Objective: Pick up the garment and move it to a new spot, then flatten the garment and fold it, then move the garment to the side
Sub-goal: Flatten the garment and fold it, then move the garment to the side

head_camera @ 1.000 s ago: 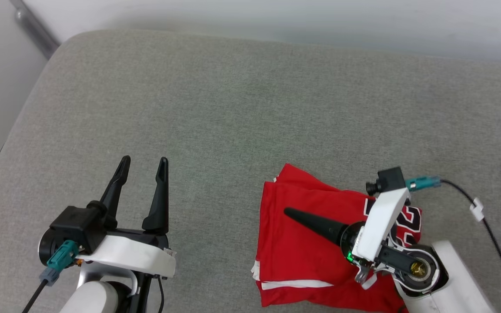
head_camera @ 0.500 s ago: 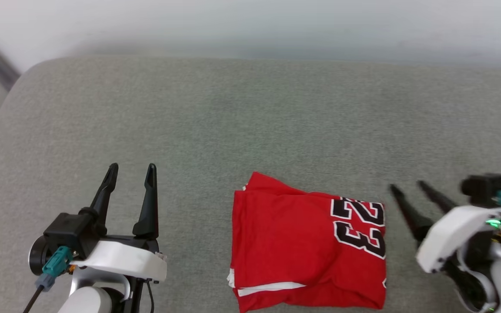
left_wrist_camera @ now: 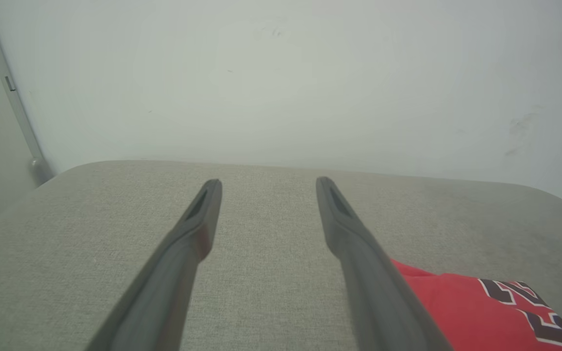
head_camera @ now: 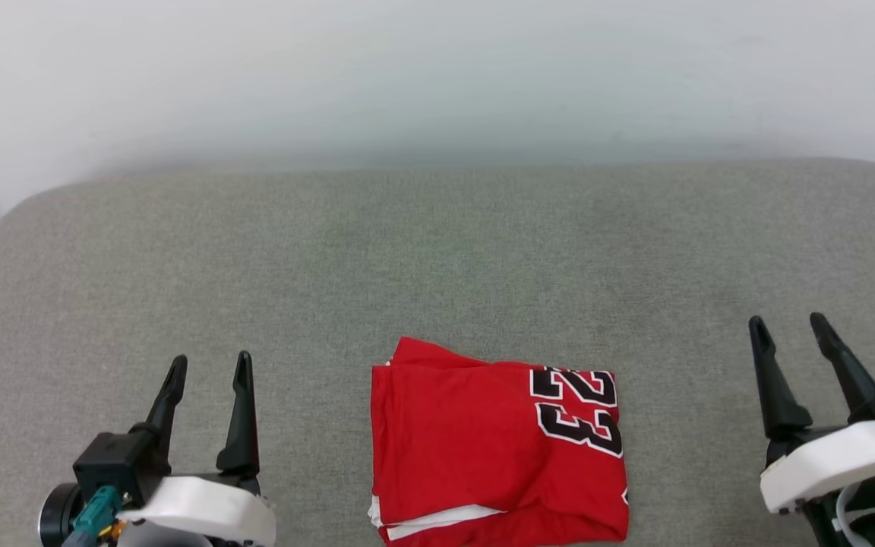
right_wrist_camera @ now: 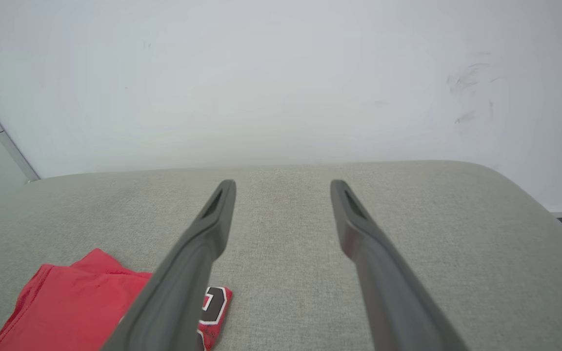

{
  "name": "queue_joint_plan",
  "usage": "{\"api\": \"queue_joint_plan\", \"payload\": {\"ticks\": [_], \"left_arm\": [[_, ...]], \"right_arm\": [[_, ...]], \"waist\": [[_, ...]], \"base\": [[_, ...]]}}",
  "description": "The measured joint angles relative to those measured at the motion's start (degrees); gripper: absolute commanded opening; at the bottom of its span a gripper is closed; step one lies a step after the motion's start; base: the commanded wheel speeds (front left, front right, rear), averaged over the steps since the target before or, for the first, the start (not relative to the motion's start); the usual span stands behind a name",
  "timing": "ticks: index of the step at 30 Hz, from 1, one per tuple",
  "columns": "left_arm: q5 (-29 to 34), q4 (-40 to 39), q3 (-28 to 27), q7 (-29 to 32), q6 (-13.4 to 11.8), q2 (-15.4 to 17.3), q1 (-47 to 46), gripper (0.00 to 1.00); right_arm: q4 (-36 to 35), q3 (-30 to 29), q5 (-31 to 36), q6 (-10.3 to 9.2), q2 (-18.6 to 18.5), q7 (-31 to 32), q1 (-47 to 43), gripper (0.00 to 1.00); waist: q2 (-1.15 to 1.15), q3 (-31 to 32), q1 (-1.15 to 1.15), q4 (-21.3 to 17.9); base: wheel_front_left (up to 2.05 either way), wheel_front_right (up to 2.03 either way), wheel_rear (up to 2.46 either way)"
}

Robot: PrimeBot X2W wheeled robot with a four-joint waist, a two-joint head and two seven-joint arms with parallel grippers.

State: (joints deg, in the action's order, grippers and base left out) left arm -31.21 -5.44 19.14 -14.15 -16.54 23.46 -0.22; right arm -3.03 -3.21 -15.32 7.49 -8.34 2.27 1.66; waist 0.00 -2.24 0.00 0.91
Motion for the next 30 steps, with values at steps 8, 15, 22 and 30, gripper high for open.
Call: {"api": "queue_joint_plan", "payload": {"ticks": [8, 15, 22, 30], "left_arm": [[0.7, 0.6, 0.0, -0.3, -0.3, 0.4, 2.5, 1.0], [1.3, 1.0, -0.4, -0.6, -0.3, -0.2, 2.4, 1.0], [2.1, 1.0, -1.0, -0.7, 0.2, -1.0, 1.0, 1.0], [4.0, -0.5, -2.5, -0.8, 1.7, -3.7, -0.9, 1.0]], "right_arm": [[-7.6, 0.6, 3.1, 0.0, 2.8, 2.2, -4.9, 1.0], [-10.4, 0.0, 3.8, 0.0, 4.1, 3.9, -6.1, 1.0], [-10.9, -2.3, 1.2, 0.0, 4.8, 6.5, -6.5, 1.0], [-4.3, -11.7, -14.1, 0.0, 1.2, 23.4, -7.1, 1.0]], "waist": [[0.0, 2.0, 0.0, -0.3], [0.0, 1.3, 0.0, 0.2], [0.0, 0.6, 0.0, 1.0], [0.0, -1.1, 0.0, 4.4]], "base": [[0.0, 0.0, 0.0], [0.0, 0.0, 0.0], [0.0, 0.0, 0.0], [0.0, 0.0, 0.0]]}}
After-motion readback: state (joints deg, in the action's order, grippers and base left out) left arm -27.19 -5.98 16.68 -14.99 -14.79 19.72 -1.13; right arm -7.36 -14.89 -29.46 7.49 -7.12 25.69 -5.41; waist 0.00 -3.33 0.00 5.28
